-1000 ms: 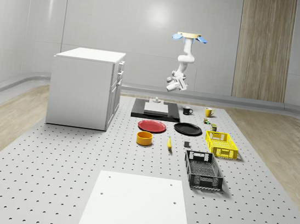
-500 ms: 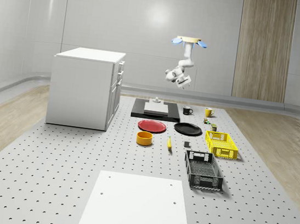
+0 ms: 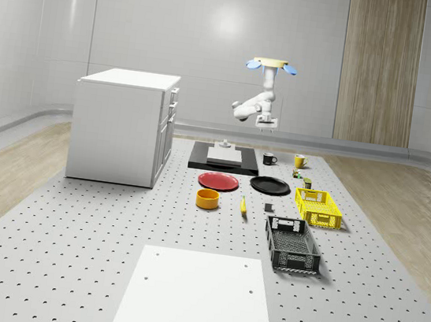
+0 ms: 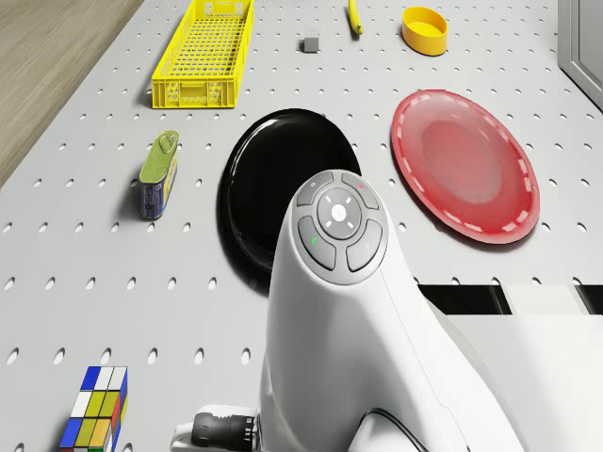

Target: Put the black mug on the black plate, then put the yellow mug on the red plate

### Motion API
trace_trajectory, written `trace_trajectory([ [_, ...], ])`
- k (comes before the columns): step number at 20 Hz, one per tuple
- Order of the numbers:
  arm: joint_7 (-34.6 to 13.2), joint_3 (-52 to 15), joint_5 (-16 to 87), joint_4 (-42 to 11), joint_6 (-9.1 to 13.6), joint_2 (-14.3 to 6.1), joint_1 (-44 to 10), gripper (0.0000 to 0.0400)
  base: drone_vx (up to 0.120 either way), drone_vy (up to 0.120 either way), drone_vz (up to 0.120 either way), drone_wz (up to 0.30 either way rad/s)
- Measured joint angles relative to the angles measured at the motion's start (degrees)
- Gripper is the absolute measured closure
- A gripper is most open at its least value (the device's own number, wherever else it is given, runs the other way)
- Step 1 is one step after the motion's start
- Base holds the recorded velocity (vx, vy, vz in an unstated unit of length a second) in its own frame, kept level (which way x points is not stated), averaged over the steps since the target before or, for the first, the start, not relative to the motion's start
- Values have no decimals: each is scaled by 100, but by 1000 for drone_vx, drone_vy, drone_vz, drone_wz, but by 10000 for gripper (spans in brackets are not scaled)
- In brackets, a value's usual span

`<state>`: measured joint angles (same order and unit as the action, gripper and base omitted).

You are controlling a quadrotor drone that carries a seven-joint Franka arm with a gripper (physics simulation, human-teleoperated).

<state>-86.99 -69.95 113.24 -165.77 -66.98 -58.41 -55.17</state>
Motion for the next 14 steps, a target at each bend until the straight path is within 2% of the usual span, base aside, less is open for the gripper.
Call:
trace_trajectory([
  [1,-50,-37,19,-6,13,-43,-73,0,0,0,-120,0],
  [5,-197,-148,38,-15,11,-198,-282,0,-120,0,-120,0],
  [11,-331,-257,-16,-11,-87,-404,-454,0,0,0,-120,0],
  [14,-377,-298,-58,-5,-155,-499,-509,0,-80,0,-120,0],
])
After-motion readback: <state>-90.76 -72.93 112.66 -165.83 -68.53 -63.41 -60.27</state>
